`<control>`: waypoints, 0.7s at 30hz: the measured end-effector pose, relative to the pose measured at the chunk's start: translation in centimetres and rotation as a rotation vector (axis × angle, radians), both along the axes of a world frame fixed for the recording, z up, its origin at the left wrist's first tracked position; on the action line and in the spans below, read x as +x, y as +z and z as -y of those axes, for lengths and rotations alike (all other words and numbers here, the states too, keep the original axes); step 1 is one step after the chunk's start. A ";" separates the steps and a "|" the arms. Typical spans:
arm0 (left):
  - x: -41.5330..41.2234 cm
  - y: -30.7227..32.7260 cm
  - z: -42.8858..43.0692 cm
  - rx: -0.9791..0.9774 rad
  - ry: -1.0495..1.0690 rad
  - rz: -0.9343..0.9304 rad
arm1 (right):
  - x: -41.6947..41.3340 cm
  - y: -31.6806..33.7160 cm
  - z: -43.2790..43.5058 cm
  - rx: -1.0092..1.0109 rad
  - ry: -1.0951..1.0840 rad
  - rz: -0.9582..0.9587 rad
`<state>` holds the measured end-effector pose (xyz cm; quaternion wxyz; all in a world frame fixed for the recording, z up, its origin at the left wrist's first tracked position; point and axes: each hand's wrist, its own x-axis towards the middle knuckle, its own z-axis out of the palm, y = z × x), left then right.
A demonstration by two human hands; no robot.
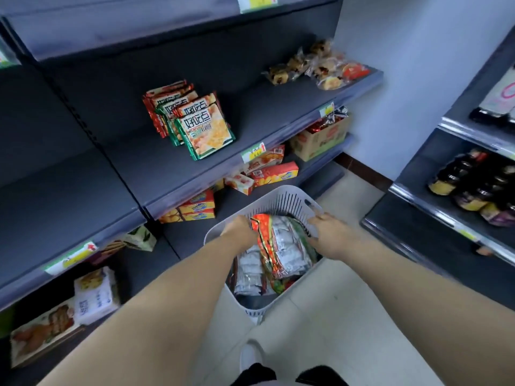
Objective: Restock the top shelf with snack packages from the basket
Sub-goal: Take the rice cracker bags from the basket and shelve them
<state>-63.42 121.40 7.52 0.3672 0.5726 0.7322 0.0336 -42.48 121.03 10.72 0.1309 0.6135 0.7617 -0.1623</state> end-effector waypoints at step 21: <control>6.1 -10.6 -7.4 -0.348 0.579 0.153 | 5.2 -9.7 -15.0 -0.207 0.443 0.107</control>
